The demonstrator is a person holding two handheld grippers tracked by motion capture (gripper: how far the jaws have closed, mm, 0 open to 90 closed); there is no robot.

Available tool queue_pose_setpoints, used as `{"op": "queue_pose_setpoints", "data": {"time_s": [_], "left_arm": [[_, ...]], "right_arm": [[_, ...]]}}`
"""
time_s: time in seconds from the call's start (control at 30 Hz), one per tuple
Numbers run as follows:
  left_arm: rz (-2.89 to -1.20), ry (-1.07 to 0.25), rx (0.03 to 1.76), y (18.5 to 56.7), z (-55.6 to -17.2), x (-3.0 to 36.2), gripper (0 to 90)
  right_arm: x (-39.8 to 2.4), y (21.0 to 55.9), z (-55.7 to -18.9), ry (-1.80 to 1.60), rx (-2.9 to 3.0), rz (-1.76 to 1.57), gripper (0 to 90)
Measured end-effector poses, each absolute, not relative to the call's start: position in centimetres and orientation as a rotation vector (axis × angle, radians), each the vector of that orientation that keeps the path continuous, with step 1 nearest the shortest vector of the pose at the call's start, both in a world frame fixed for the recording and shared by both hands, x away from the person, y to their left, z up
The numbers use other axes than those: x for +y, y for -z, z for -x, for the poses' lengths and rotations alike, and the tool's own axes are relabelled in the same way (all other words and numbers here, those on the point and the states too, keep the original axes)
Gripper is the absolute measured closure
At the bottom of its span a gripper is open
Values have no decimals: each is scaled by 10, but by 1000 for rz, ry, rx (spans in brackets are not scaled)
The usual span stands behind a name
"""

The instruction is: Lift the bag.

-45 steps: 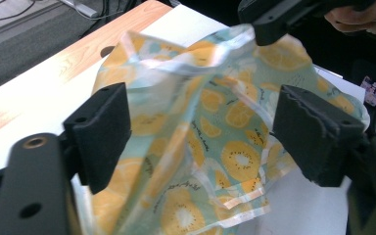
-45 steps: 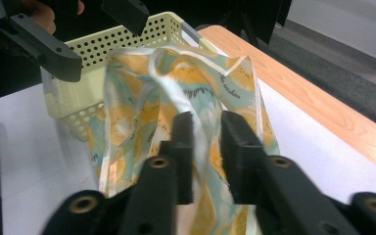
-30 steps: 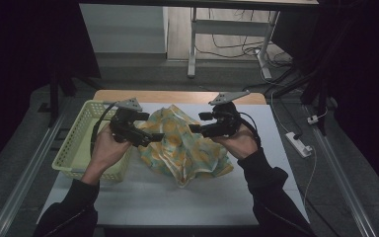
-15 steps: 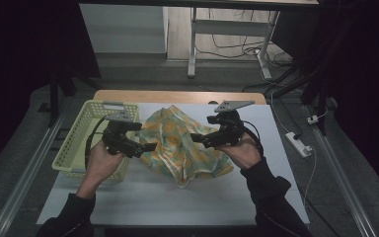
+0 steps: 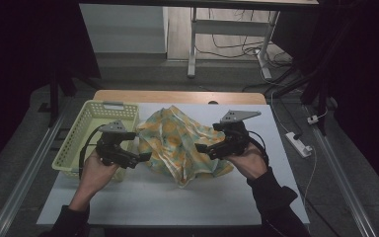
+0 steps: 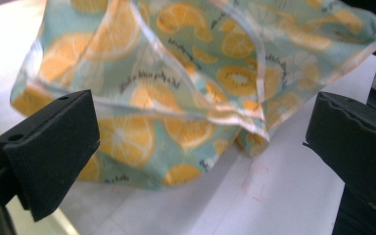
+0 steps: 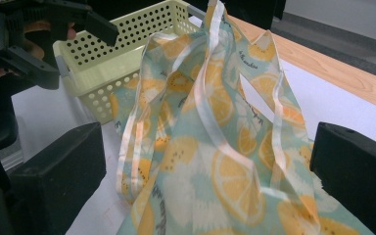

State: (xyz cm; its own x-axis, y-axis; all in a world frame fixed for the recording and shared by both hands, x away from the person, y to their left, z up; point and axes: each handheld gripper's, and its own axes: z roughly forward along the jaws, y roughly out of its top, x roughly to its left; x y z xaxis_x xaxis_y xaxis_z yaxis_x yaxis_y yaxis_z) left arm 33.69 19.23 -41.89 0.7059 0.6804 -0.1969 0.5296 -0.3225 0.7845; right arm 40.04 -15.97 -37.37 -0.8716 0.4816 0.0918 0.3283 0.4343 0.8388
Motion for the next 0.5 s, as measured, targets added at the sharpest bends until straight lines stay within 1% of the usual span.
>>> {"op": "queue_pose_setpoints", "data": {"time_s": [0.23,0.5], "left_arm": [[-1977,-201,963,431,-323,200,0],[-1974,-224,994,443,-302,207,0]], "right_arm": [[-169,381,-388,-1394,2514,-710,1],[-182,390,-371,-1379,2500,-710,1]]}}
